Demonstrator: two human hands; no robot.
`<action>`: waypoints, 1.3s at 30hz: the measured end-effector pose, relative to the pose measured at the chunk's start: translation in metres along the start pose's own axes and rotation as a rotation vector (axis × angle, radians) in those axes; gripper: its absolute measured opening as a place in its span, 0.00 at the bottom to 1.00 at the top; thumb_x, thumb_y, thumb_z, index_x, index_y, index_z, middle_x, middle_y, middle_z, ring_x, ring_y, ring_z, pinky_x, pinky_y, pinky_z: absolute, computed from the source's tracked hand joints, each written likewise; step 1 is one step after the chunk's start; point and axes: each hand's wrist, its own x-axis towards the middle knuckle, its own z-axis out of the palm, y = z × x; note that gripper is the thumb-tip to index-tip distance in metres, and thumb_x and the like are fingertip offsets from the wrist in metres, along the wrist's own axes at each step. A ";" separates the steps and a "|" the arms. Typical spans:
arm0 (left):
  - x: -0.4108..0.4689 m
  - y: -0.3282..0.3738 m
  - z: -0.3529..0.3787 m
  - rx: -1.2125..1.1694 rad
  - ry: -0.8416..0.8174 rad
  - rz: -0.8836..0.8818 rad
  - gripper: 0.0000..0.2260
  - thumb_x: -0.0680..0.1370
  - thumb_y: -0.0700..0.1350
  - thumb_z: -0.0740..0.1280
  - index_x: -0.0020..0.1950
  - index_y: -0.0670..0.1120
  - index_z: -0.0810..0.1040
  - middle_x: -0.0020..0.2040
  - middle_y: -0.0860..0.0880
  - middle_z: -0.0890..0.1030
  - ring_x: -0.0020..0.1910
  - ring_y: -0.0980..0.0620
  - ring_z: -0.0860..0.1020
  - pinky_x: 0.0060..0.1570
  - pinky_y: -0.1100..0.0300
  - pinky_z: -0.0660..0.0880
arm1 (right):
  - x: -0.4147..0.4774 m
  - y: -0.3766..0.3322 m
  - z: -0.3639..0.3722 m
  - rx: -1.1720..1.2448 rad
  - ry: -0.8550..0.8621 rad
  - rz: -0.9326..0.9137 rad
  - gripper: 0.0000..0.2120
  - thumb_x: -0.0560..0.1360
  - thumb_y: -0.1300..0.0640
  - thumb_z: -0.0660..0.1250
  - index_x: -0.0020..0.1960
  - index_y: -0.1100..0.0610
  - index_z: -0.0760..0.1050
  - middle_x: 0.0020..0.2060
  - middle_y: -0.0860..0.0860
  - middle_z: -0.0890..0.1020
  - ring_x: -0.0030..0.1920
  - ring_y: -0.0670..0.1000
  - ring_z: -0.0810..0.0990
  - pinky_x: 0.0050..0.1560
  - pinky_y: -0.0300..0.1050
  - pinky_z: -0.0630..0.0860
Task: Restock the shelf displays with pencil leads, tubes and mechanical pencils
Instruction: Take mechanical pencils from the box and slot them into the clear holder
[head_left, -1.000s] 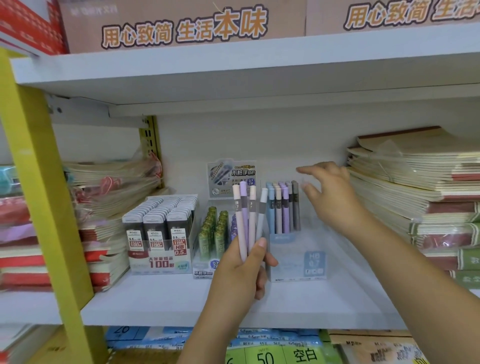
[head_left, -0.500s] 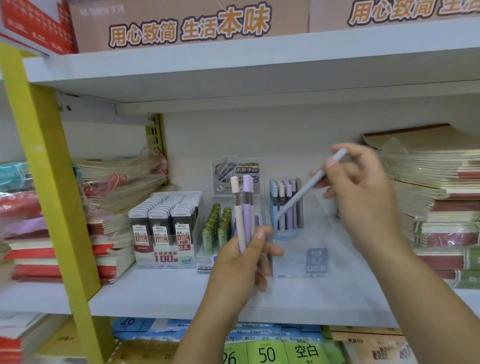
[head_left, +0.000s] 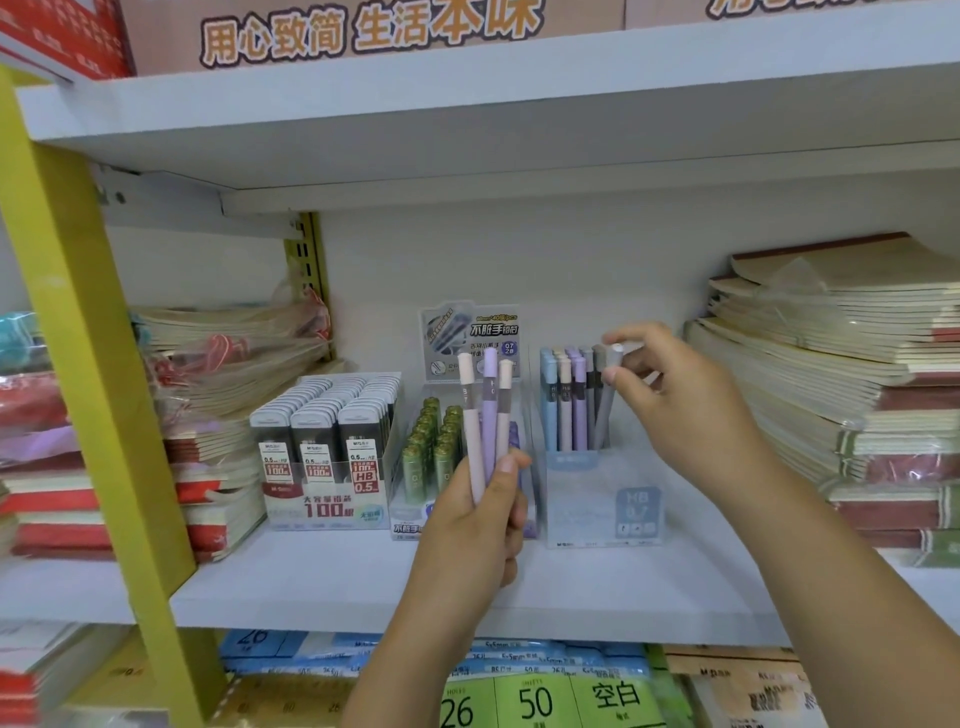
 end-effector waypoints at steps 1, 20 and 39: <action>0.000 0.000 0.000 0.003 -0.003 0.001 0.11 0.82 0.53 0.61 0.53 0.53 0.82 0.31 0.52 0.72 0.22 0.59 0.64 0.22 0.66 0.60 | 0.000 -0.001 0.000 -0.009 0.006 0.006 0.13 0.77 0.54 0.67 0.54 0.38 0.68 0.39 0.45 0.80 0.40 0.42 0.75 0.37 0.36 0.68; -0.002 0.000 0.000 0.012 -0.034 0.018 0.11 0.82 0.52 0.61 0.51 0.54 0.83 0.30 0.53 0.73 0.22 0.59 0.64 0.21 0.68 0.60 | 0.011 0.002 0.007 0.090 0.099 0.081 0.10 0.74 0.61 0.70 0.49 0.47 0.79 0.40 0.42 0.79 0.42 0.43 0.75 0.40 0.24 0.65; -0.008 0.007 -0.003 0.030 -0.105 -0.001 0.11 0.82 0.54 0.62 0.51 0.58 0.84 0.32 0.52 0.74 0.25 0.57 0.65 0.24 0.65 0.61 | -0.007 -0.027 -0.002 0.097 0.083 -0.013 0.11 0.79 0.53 0.64 0.59 0.44 0.78 0.47 0.38 0.79 0.50 0.39 0.73 0.50 0.33 0.66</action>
